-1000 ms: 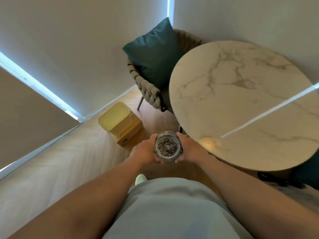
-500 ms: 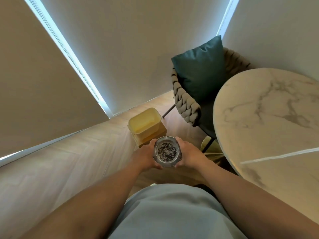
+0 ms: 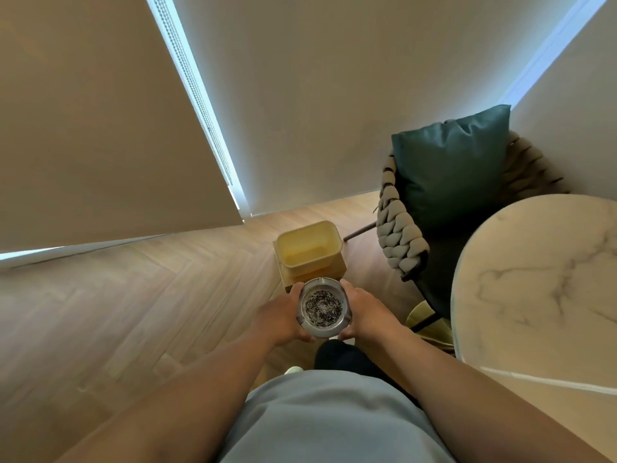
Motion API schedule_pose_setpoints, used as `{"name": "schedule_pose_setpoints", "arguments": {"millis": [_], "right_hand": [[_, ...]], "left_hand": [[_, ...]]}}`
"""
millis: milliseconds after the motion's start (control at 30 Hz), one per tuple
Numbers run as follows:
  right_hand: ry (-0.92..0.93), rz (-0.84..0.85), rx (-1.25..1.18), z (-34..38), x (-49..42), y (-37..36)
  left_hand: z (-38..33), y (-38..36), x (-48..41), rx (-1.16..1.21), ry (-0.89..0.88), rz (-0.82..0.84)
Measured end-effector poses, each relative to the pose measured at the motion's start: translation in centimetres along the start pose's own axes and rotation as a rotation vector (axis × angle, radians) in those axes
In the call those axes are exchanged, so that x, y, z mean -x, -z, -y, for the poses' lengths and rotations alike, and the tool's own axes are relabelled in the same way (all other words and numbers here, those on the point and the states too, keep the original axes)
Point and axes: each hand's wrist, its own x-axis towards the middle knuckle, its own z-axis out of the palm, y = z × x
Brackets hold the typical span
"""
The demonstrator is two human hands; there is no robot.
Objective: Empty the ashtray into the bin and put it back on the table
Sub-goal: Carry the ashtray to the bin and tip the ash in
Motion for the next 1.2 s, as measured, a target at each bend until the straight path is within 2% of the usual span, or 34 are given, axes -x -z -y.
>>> {"name": "schedule_pose_setpoints", "arguments": {"millis": [433, 867, 1000, 1133, 1200], "right_hand": [[0.095, 0.100, 0.055, -3.6, -6.7, 8.1], [0.165, 0.189, 0.032, -4.5, -10.9, 9.1], [0.103, 0.157, -0.242, -4.3, -13.0, 9.5], [-0.174, 0.021, -0.616, -4.0, -16.1, 8.9], [-0.263, 0.005, -0.754, -4.2, -17.8, 8.0]], "left_hand": [[-5.3, 2.1, -5.9, 0.096, 0.127, -0.111], [-5.0, 2.4, -8.2, 0.194, 0.214, -0.129], [-3.6, 3.4, -10.1, 0.208, 0.206, -0.129], [-1.5, 4.4, -13.2, 0.216, 0.201, -0.149], [-0.2, 4.7, -15.2, 0.227, 0.183, -0.166]]}}
